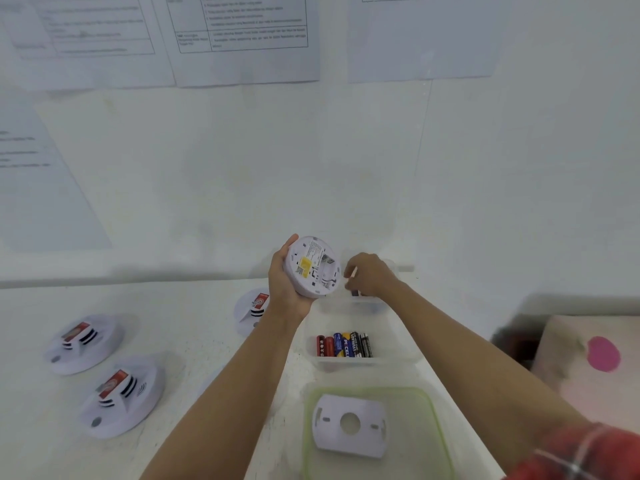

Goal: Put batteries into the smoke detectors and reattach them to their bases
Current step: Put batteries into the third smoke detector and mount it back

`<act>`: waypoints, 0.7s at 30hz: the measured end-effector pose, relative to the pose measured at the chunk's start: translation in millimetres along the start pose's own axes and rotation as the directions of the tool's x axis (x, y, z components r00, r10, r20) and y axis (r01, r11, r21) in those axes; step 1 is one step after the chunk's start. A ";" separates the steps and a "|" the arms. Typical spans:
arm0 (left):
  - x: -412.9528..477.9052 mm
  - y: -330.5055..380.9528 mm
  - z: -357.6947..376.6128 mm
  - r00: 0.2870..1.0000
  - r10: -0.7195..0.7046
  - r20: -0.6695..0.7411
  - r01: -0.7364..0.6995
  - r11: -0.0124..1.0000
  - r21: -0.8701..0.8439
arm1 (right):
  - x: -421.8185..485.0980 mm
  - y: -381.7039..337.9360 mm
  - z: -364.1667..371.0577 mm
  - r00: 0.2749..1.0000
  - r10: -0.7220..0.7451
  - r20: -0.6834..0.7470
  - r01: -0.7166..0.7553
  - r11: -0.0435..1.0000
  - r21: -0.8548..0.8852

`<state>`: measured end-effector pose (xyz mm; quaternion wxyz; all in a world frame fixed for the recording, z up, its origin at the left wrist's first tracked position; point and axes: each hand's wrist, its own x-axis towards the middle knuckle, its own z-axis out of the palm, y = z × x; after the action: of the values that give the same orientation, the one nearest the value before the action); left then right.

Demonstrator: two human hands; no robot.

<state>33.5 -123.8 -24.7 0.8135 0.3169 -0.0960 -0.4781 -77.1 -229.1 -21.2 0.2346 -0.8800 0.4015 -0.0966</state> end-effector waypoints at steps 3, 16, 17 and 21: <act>-3.8 0.0 -1.9 1.000 0.003 0.009 -0.003 1.000 -0.003 | -7.8 -7.0 -13.2 0.979 0.030 -0.200 0.017 0.973 0.231; -38.0 -3.7 11.1 0.994 -0.111 -0.016 0.112 0.992 0.063 | -69.9 -43.9 -30.9 0.998 -0.065 0.004 0.059 0.935 0.349; -41.8 -4.3 10.6 0.993 -0.118 -0.025 0.120 0.990 0.076 | -72.9 -44.1 -30.1 0.998 -0.065 0.009 0.058 0.934 0.353; -57.4 -5.3 10.8 0.992 -0.123 0.003 0.122 0.988 0.095 | -79.6 -46.9 -24.1 0.998 -0.059 0.004 0.054 0.936 0.348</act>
<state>-5.3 -82.0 -11.0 0.7663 0.3584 -0.1026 -0.5233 -107.1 -150.7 24.3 0.3865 -0.8364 0.3511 -0.1667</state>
